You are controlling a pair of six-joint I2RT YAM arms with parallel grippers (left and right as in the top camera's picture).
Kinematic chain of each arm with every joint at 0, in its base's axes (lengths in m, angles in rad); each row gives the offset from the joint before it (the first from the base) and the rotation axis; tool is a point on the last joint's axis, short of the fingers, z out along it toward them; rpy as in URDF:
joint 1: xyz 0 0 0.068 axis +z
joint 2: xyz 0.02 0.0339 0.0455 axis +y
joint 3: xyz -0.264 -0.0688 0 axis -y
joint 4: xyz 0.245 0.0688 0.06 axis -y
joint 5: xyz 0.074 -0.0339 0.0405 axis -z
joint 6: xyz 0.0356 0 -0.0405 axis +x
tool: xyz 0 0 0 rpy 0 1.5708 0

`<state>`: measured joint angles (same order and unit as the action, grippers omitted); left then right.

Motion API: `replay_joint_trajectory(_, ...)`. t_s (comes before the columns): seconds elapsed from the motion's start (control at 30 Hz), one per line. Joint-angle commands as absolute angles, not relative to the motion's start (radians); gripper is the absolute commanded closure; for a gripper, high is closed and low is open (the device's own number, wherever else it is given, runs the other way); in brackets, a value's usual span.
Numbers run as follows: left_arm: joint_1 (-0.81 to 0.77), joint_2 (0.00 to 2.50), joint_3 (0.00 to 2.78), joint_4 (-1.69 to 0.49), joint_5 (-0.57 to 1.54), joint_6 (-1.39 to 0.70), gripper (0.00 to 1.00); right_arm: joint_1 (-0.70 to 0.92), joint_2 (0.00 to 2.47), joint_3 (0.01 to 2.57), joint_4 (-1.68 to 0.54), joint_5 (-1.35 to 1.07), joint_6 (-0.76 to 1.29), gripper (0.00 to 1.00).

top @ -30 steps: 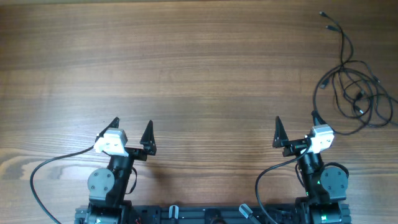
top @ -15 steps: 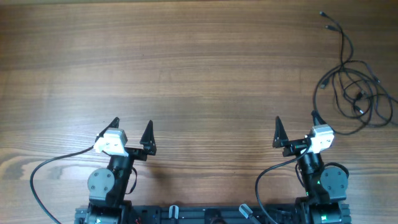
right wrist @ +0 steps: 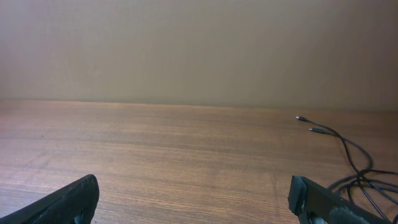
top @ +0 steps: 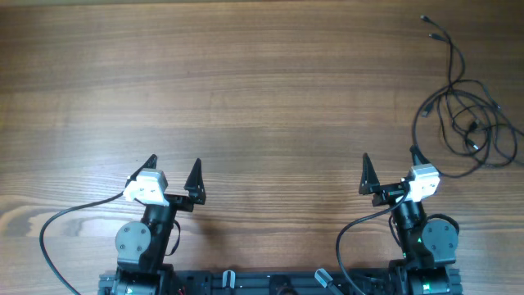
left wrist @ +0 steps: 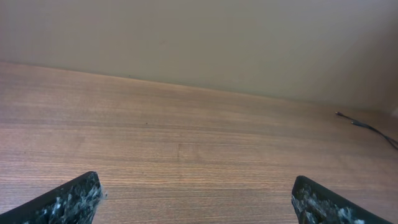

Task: Untangle cables

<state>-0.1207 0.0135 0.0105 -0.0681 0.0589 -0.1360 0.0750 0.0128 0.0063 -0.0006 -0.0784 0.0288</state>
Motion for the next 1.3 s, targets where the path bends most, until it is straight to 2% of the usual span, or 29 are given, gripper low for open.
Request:
replay_joint_trajectory(0.0,-0.122,0.003,0.006,-0.072,0.070,-0.141,0.00,0.071,0.004,0.005,0.003,-0.090,0.041,0.00)
replay_joint_trajectory(0.4,-0.123,0.003,0.006,-0.073,0.076,-0.127,0.00,0.071,0.004,0.005,0.003,-0.090,0.041,0.00)
replay_joint_trajectory(0.83,-0.123,0.003,0.006,-0.061,0.187,0.128,0.00,0.071,0.004,0.005,0.003,-0.090,0.041,0.00)
replay_joint_trajectory(1.27,-0.155,0.003,0.006,-0.060,0.201,0.071,0.00,0.071,0.004,0.005,0.003,-0.090,0.041,0.00)
